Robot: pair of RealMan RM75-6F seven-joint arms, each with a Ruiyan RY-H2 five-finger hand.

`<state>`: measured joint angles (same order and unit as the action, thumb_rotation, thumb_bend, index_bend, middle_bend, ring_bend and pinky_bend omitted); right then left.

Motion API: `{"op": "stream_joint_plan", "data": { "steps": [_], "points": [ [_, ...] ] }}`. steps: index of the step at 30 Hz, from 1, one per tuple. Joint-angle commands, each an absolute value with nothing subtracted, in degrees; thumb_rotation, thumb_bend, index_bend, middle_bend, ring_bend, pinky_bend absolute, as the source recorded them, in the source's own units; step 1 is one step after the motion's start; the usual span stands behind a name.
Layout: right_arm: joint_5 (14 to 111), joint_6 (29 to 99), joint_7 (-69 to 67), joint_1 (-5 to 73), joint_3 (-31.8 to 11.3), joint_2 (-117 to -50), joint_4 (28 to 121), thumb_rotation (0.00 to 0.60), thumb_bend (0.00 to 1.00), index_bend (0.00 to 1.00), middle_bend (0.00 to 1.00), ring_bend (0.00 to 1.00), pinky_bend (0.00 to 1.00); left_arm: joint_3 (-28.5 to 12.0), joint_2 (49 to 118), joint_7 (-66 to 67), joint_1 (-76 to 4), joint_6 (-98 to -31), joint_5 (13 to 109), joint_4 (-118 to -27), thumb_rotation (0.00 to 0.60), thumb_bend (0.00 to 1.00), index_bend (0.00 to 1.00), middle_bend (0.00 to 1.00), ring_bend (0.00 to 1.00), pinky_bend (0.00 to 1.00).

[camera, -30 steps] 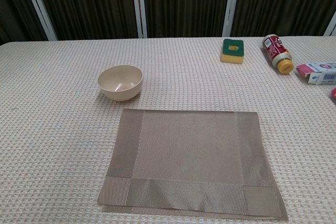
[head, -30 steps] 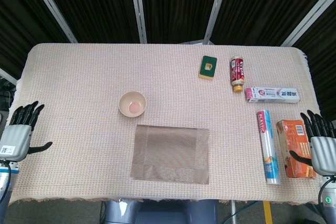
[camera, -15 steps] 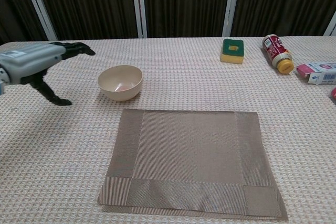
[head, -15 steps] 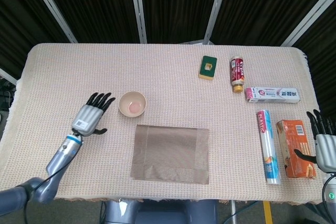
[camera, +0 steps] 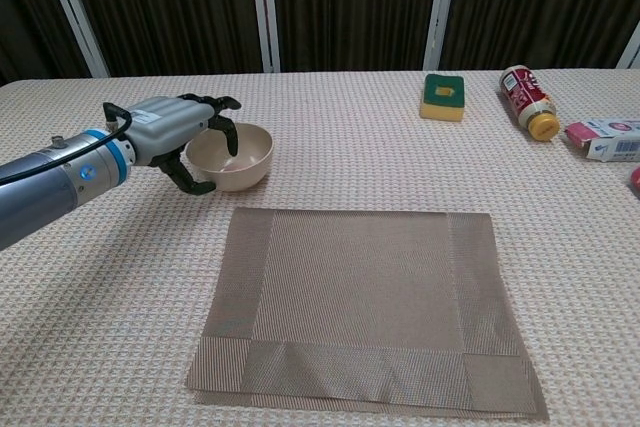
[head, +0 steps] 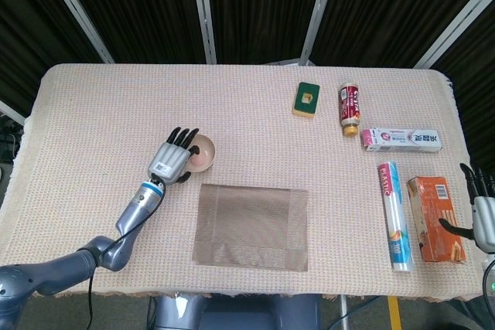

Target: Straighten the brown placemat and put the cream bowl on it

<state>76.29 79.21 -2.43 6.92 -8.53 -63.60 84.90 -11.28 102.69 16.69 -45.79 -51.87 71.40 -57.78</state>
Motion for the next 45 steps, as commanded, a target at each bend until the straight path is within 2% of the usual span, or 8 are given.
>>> {"op": "stream_joint_plan", "data": {
  "steps": [1, 6, 9, 27, 40, 43, 44, 45],
  "points": [
    [76.1, 79.0, -2.6, 6.9, -8.5, -63.5, 84.8, 0.6, 0.0, 0.0, 0.0, 0.0, 0.0, -11.2, 103.3, 16.3, -45.8, -52.2, 71.4, -56.7, 0.6, 0.4, 0.47, 0.0, 0.0, 0.0],
    [76.3, 78.9, -2.9, 7.0, -8.5, -63.4, 85.0, 0.6, 0.0, 0.0, 0.0, 0.0, 0.0, -11.2, 103.6, 16.3, -45.8, -52.1, 71.2, -55.4, 0.6, 0.53, 0.61, 0.0, 0.0, 0.0],
    [76.6, 79.2, -3.0, 7.0, -8.5, -63.3, 85.2, 0.6, 0.0, 0.0, 0.0, 0.0, 0.0, -11.3, 103.4, 16.5, -45.9, -52.2, 71.0, -55.1, 0.6, 0.53, 0.63, 0.0, 0.0, 0.0],
    [77.5, 79.9, -1.9, 6.8, -8.0, -63.0, 86.6, 0.6, 0.0, 0.0, 0.0, 0.0, 0.0, -13.3, 90.4, 14.4, -40.8, -54.3, 67.4, -52.4, 0.6, 0.53, 0.65, 0.0, 0.0, 0.0],
    [78.6, 80.5, -0.8, 6.9, -7.8, -62.9, 88.4, 0.6, 0.0, 0.0, 0.0, 0.0, 0.0, -11.5, 89.7, 8.8, -36.9, -51.4, 65.8, -46.7, 0.6, 0.54, 0.65, 0.0, 0.0, 0.0],
    [78.9, 80.9, -0.8, 6.8, -7.7, -62.9, 88.7, 0.6, 0.0, 0.0, 0.0, 0.0, 0.0, -11.1, 90.4, 9.0, -36.6, -50.6, 65.5, -45.7, 0.6, 0.53, 0.6, 0.0, 0.0, 0.0],
    [78.9, 80.9, -0.8, 6.7, -7.7, -62.8, 88.7, 0.6, 0.0, 0.0, 0.0, 0.0, 0.0, -11.0, 90.7, 9.0, -36.5, -50.4, 65.4, -45.5, 0.6, 0.49, 0.5, 0.0, 0.0, 0.0],
    [78.8, 81.0, -0.9, 6.7, -7.6, -62.8, 88.7, 0.6, 0.0, 0.0, 0.0, 0.0, 0.0, -10.8, 91.0, 8.9, -36.3, -50.0, 65.3, -45.4, 0.6, 0.41, 0.35, 0.0, 0.0, 0.0]
  ]
}}
